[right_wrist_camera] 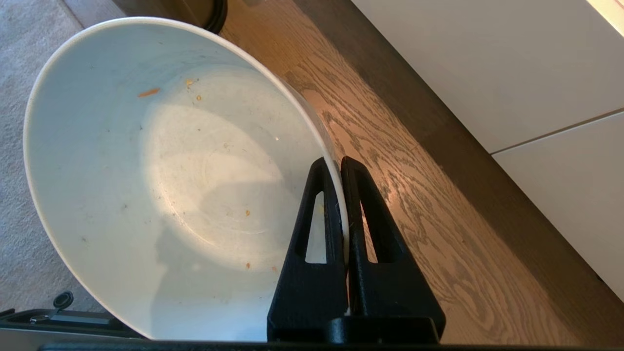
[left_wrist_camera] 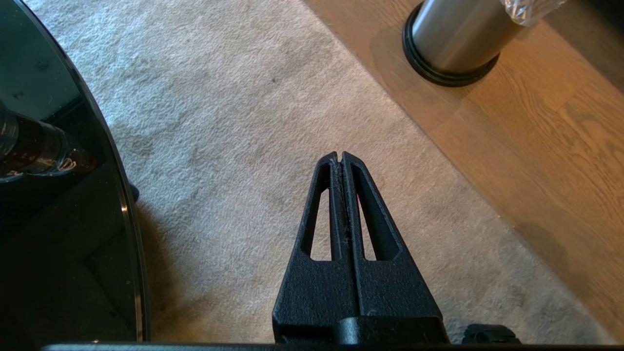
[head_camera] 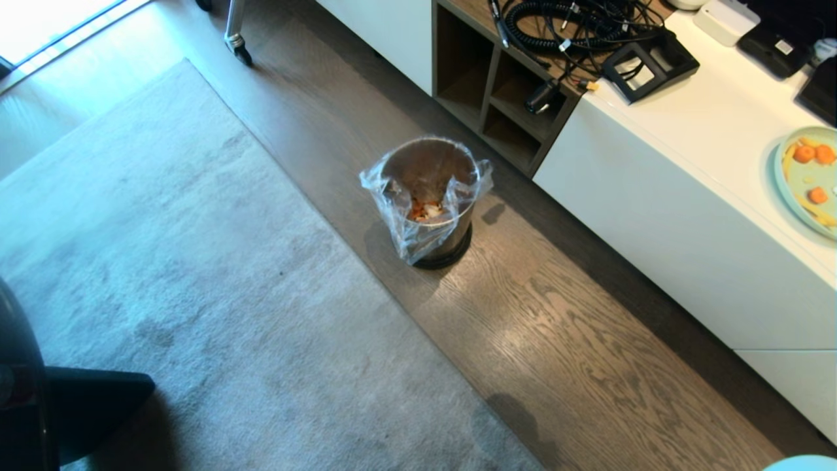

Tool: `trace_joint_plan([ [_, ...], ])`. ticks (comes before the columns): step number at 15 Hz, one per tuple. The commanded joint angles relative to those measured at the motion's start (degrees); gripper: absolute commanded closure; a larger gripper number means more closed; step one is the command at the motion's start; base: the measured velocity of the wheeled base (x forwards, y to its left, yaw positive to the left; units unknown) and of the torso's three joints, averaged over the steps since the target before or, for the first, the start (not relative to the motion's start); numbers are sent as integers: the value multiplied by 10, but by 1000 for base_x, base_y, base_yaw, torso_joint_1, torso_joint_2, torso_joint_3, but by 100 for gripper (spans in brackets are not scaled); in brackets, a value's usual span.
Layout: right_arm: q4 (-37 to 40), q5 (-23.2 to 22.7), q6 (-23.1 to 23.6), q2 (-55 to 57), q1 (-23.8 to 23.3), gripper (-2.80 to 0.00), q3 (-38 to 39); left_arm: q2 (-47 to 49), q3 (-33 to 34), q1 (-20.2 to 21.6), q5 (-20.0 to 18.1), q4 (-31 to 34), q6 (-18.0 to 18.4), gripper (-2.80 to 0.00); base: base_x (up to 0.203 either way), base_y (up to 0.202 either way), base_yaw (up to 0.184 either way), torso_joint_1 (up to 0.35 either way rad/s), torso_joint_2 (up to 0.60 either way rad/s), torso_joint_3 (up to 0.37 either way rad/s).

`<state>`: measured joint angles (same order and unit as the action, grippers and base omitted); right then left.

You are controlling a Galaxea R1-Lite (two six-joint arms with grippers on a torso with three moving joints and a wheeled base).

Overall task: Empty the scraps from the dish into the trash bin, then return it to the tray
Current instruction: Put the bowl back to the table

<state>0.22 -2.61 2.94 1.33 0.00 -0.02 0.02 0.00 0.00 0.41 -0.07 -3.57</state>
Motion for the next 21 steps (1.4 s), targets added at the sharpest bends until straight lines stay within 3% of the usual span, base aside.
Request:
trace_joint_plan([
  [1, 0, 0, 0, -13, 0, 0, -1, 0, 0, 0, 0, 0, 0, 0, 0, 0, 0, 0, 0, 0],
  [21, 0, 0, 0, -13, 0, 0, -1, 0, 0, 0, 0, 0, 0, 0, 0, 0, 0, 0, 0, 0],
])
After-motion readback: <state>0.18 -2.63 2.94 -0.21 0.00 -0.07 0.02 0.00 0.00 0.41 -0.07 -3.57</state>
